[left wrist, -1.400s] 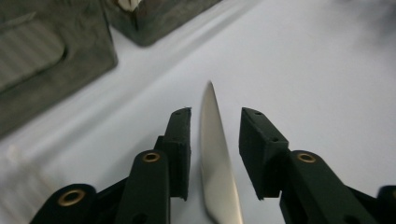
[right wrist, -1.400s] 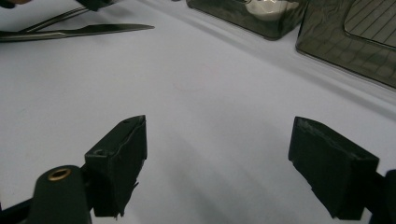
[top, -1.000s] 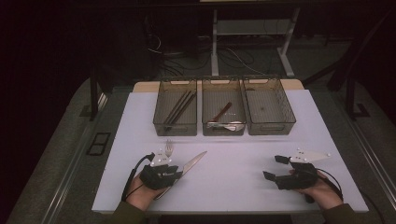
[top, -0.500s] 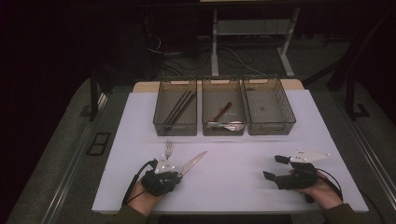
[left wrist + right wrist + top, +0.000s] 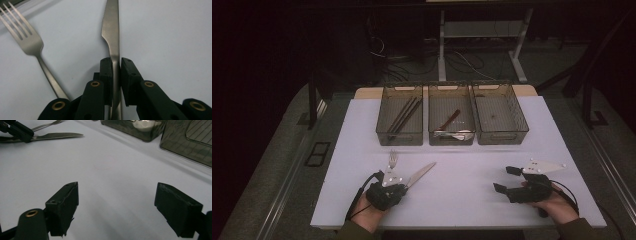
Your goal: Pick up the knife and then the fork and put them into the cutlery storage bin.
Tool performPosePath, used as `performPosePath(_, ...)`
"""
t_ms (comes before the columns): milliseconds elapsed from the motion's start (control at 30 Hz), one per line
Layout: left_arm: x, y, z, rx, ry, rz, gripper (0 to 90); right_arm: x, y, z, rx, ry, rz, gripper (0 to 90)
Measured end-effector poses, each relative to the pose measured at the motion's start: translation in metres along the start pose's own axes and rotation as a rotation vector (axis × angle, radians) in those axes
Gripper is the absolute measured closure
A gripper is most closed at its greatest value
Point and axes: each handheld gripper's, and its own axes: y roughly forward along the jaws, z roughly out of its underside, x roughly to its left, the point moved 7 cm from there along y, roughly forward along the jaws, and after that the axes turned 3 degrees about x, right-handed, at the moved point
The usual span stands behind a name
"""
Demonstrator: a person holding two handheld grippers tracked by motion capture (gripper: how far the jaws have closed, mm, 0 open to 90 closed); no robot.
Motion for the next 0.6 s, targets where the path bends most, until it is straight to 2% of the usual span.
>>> performPosePath(300,-0.004,-0.011,-0.021,-0.114,-0.023,0.049,79.3,0.000,-0.001,-0.003,-0.018,0.018,-0.012,18.8)
performPosePath(500,-0.010,-0.018,-0.042,-0.196,-0.021,0.089,79.3,0.000,-0.002,-0.006,-0.028,0.020,-0.012,18.8)
performPosePath(600,-0.014,-0.020,-0.049,-0.224,-0.007,0.110,79.3,-0.001,-0.004,-0.009,-0.035,0.026,-0.010,18.1)
